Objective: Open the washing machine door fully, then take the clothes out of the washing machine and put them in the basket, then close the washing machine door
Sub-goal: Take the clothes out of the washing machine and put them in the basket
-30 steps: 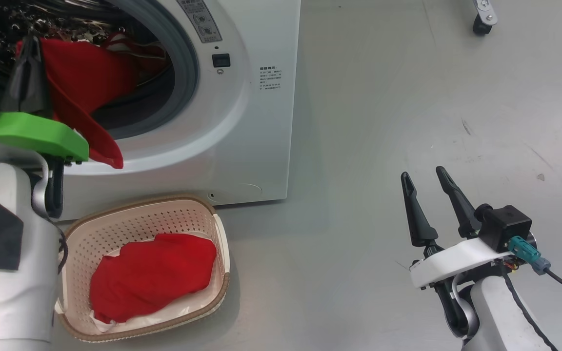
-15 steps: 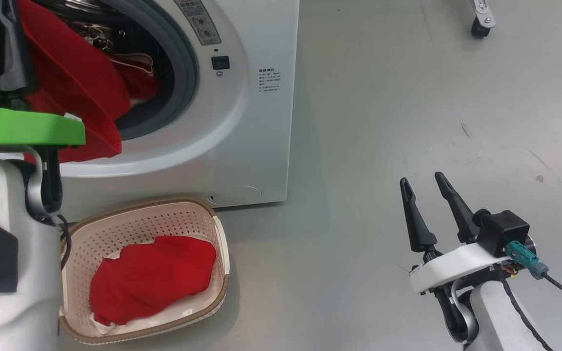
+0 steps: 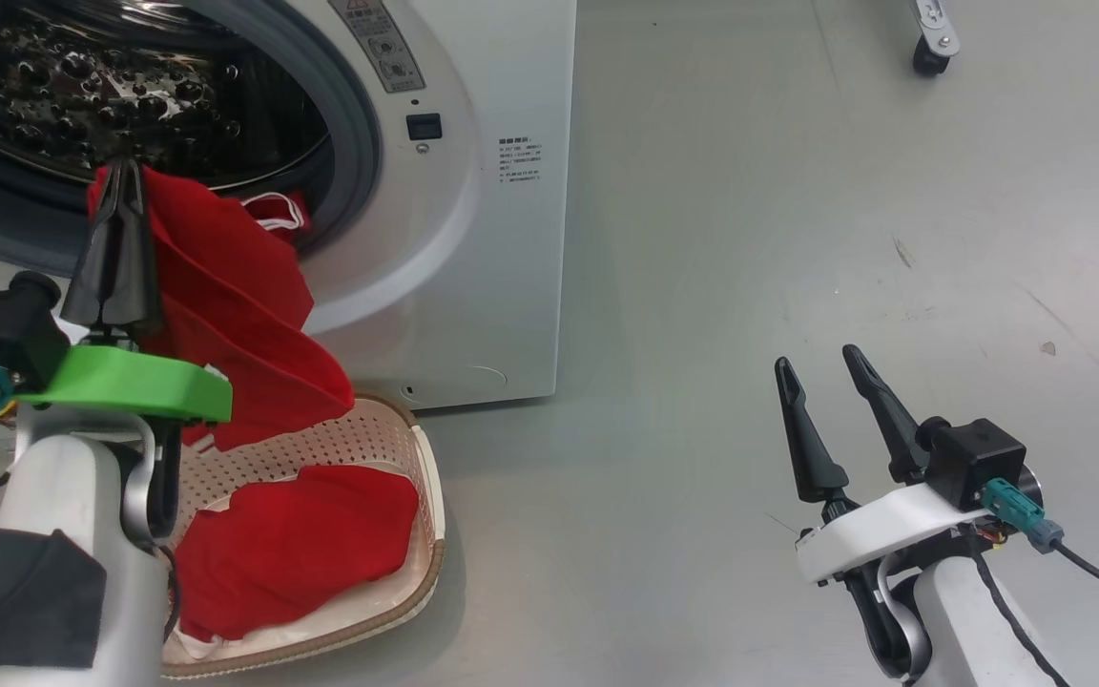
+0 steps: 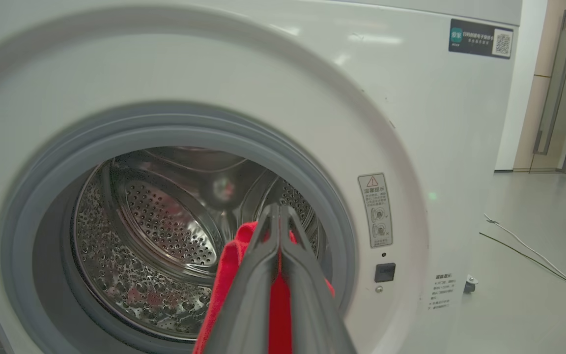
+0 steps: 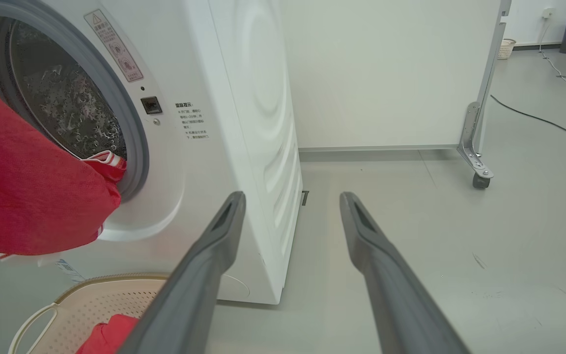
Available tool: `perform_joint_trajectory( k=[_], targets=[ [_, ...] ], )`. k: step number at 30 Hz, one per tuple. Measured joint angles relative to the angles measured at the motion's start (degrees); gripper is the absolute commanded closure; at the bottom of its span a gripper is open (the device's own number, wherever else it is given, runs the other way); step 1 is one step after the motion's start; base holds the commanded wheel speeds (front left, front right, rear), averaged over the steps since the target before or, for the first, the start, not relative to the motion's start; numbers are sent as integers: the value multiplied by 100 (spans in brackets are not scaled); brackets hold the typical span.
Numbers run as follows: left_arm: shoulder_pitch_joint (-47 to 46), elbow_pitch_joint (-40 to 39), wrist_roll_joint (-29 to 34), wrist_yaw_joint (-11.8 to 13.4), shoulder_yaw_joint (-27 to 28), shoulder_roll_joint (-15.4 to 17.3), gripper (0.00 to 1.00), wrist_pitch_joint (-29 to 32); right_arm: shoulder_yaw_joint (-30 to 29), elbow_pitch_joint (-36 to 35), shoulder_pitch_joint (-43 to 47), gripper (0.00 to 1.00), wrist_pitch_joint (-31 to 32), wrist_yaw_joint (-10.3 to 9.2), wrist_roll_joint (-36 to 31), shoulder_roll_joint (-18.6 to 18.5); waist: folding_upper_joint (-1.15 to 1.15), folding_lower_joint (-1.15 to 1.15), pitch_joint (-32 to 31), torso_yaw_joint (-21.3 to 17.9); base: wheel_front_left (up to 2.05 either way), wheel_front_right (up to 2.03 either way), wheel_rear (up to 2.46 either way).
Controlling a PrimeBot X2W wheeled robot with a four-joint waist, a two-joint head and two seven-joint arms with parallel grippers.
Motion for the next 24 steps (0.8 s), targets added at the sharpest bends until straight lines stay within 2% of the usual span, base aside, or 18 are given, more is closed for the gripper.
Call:
perform_joint_trajectory(
  k=[24],
  targets=[
    [633, 1233, 192, 75, -311, 57, 100, 929, 66, -196, -147, 0, 0, 15, 62, 1, 0, 0, 760, -175, 0, 0, 0]
  ],
)
